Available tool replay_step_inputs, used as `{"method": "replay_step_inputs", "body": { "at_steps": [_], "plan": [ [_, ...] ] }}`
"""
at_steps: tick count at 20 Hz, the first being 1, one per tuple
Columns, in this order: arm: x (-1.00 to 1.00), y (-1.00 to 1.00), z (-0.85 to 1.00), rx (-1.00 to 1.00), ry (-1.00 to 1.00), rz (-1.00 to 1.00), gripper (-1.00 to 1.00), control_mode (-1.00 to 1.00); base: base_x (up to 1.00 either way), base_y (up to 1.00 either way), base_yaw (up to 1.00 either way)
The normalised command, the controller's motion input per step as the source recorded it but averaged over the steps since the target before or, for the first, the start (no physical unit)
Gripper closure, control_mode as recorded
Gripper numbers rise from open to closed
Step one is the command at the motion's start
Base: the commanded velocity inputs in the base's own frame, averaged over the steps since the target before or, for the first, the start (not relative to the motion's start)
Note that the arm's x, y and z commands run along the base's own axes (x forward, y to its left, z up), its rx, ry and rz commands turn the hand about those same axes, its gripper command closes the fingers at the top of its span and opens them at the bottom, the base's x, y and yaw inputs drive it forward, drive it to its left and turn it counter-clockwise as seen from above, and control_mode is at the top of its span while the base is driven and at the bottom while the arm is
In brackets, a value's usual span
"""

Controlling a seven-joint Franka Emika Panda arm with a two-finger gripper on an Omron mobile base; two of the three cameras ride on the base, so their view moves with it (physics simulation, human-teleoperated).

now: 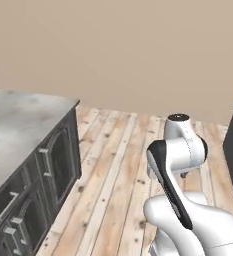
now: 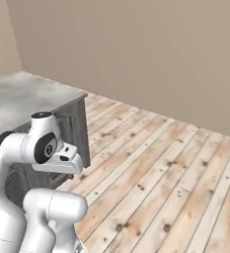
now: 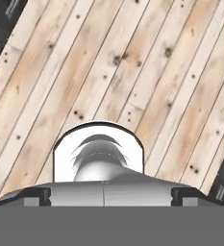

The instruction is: Place one of the steaks on the plate and the other in the bowl. Then place the bowl in the fridge.

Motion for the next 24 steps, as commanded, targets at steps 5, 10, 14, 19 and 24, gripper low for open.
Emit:
{"method": "replay_step_inputs", "body": {
  "at_steps": [5,10,14,19,24],
  "plan": [
    [0.0,0.0,0.0,0.0,0.0,0.0,-1.0,1.0,0.5,0.48,-0.61],
    [0.0,0.0,0.0,0.0,0.0,0.0,-1.0,1.0,0.82,0.19,-0.39],
    [0.0,0.0,0.0,0.0,0.0,0.0,-1.0,1.0,1.0,-0.07,-0.37],
    [0.0,0.0,0.0,0.0,0.0,0.0,-1.0,1.0,1.0,0.0,-0.44],
    [0.0,0.0,0.0,0.0,0.0,0.0,-1.0,1.0,1.0,0.0,-0.45]
  ]
}}
